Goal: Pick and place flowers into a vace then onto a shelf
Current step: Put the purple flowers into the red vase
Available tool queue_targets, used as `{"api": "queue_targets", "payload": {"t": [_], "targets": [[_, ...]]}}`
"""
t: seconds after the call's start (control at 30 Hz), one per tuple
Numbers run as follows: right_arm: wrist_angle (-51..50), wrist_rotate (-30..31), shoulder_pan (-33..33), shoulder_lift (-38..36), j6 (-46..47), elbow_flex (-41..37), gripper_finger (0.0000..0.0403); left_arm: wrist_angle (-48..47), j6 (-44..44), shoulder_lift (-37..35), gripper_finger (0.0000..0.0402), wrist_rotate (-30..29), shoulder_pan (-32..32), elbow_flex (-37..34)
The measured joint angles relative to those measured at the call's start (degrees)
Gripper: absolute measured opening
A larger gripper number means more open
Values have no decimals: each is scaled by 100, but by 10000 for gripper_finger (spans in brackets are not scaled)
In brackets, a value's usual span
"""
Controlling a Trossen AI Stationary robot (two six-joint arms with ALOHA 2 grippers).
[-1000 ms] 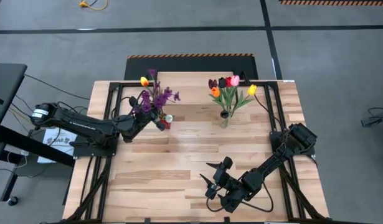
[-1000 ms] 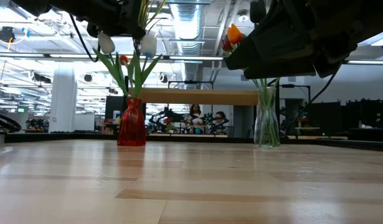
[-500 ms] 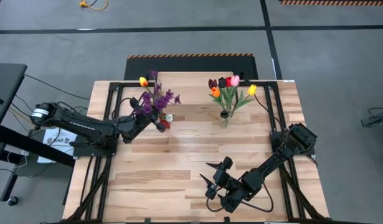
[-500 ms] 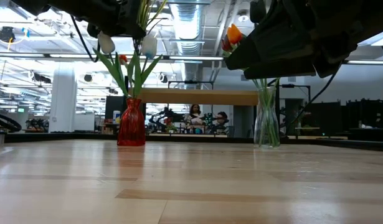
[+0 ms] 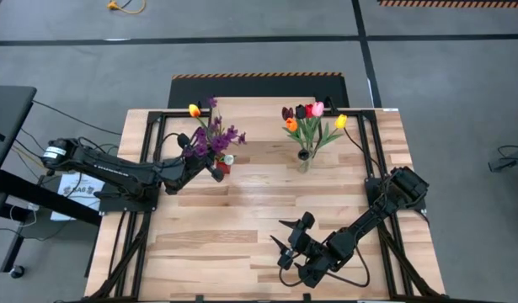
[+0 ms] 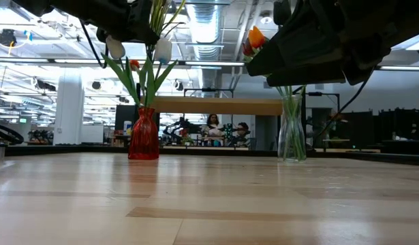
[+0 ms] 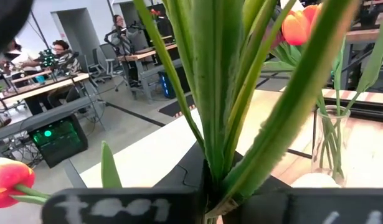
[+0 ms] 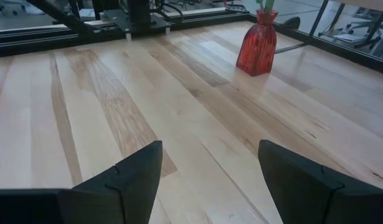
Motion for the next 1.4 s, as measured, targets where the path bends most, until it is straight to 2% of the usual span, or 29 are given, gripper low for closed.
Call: {"api": "queue_targets", "payload": {"t": [0.23, 0.5, 0.67, 1.07, 1.4], "targets": [[0, 0, 0, 0, 0, 0, 260, 4, -2, 0, 26, -4, -2, 0], [0, 0, 0, 0, 0, 0, 260, -27, -1, 0, 31, 13, 0, 34], [0, 0, 0, 0, 2, -2, 260, -131, -2, 0, 37, 390, 0, 163], [2, 0, 0, 0, 24, 0, 260, -665, -209, 0, 122, 196, -2, 323], [0, -2, 0, 0, 44, -2, 260, -1018, -391, 0, 142, 251, -2, 323]]}}
